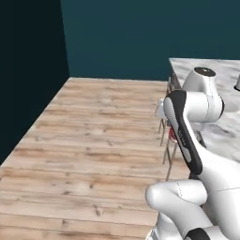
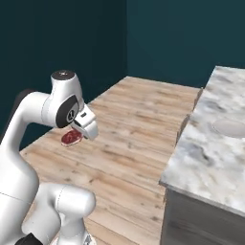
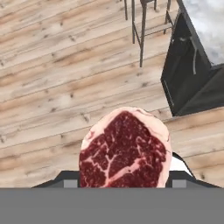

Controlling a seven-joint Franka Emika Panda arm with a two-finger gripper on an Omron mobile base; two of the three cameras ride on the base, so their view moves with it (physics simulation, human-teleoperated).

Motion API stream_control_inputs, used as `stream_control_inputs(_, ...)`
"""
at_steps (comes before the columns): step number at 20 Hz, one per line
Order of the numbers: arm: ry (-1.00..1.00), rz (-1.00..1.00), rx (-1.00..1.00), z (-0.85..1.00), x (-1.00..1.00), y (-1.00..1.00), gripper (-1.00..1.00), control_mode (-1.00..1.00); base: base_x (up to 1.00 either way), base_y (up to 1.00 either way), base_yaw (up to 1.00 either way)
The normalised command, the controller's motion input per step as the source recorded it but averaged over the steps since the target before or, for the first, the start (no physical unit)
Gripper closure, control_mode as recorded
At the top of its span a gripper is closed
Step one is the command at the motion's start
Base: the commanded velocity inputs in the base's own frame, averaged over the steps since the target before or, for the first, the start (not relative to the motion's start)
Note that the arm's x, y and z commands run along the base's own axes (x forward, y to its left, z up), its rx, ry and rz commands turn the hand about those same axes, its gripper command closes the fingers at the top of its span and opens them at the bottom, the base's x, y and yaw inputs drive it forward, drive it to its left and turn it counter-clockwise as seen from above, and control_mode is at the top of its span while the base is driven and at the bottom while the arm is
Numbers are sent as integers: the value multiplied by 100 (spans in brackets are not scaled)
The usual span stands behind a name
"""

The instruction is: Take the steak from the fridge and place it on the digital scale on the counter by the fridge. Wait a few seconds for a reading, then move it to the plate on the dining counter.

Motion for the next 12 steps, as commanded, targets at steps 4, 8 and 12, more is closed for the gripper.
stream_control_inputs(4,0,0,0,0,0,0,100,100,69,86,-54)
stream_control_inputs(8,0,0,0,0,0,0,100,100,76,76,-55)
stream_control_inputs(12,0,0,0,0,0,0,100,100,80,58,-55)
